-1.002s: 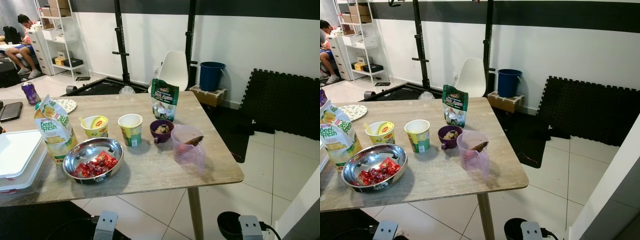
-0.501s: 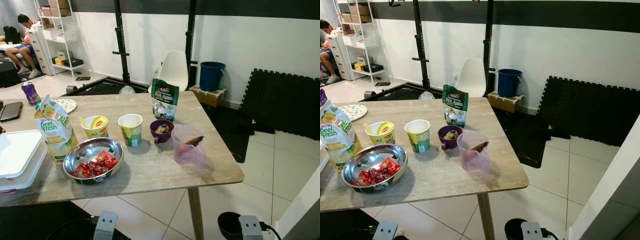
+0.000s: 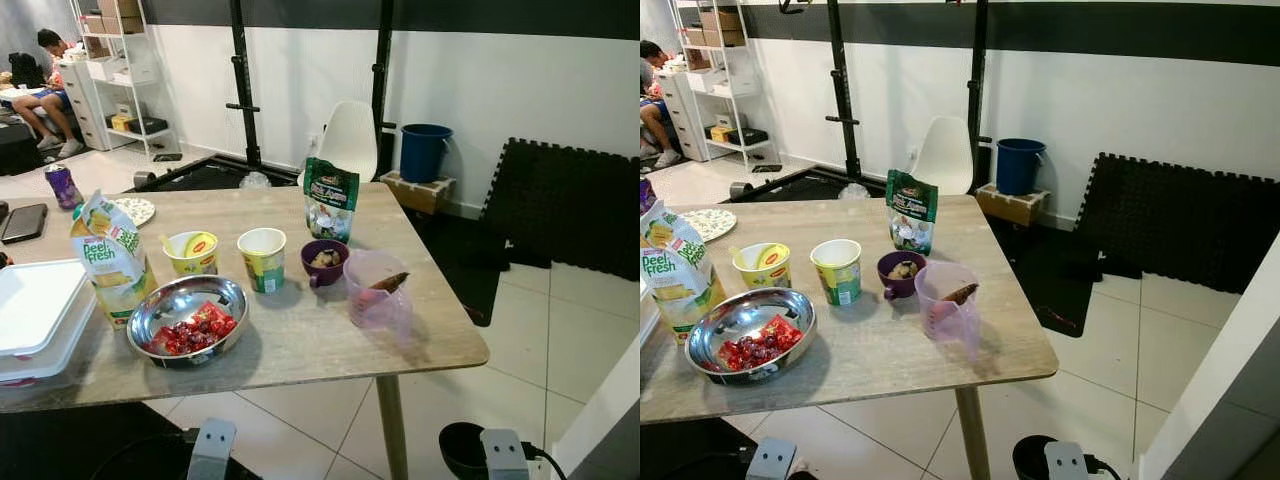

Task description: Restocking fridge

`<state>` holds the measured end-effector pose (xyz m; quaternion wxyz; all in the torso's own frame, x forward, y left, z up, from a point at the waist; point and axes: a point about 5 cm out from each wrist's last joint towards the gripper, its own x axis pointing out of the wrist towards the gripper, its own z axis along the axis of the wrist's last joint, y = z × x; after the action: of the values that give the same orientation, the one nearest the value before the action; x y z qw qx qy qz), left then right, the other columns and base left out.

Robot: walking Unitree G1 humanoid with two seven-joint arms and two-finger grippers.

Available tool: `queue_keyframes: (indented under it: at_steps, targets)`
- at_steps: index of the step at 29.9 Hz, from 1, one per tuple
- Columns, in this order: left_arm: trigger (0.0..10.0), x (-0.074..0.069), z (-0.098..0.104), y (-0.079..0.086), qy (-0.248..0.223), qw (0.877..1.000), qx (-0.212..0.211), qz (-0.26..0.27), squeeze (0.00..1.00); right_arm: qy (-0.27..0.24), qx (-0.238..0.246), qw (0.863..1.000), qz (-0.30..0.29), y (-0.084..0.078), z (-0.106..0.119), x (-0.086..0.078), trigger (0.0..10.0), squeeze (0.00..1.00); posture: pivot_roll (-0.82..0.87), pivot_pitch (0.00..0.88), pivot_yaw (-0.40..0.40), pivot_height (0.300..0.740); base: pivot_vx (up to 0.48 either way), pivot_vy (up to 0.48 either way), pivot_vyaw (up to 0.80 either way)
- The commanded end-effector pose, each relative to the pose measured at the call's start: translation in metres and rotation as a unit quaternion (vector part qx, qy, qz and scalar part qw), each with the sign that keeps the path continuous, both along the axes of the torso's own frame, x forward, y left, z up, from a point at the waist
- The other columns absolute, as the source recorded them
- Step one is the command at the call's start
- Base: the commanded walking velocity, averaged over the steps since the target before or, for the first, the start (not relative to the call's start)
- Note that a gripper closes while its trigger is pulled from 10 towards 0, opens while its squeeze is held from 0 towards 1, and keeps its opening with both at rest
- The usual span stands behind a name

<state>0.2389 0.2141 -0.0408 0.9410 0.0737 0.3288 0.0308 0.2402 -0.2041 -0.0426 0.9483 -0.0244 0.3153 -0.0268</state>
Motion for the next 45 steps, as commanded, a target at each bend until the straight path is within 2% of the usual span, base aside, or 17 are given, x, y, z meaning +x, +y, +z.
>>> queue_keyframes:
  at_steps: [1, 30, 45]
  targets:
    - [10.0, -0.0051, -0.0031, 0.0068, 0.017, 1.0, 0.008, 0.004, 0.0, -0.003, 0.007, 1.0, -0.012, -0.0002, 0.0012, 0.0021, 10.0, 0.0, 0.02, 0.042, 0.02, 0.74, 0.0, 0.0, 0.0]
    - [10.0, -0.0026, -0.0034, 0.0003, 0.017, 1.0, 0.005, -0.003, 0.0, -0.002, 0.001, 1.0, -0.007, -0.0019, 0.0021, 0.0031, 10.0, 0.0, 0.0, 0.009, 0.009, 0.74, 0.0, 0.0, 0.0]
    - [10.0, -0.0024, -0.0028, 0.0025, 0.017, 1.0, 0.006, -0.003, 0.0, 0.001, 0.003, 1.0, -0.005, 0.0, 0.0005, 0.0012, 10.0, 0.0, 0.01, 0.0, 0.009, 0.74, 0.0, 0.0, 0.0]
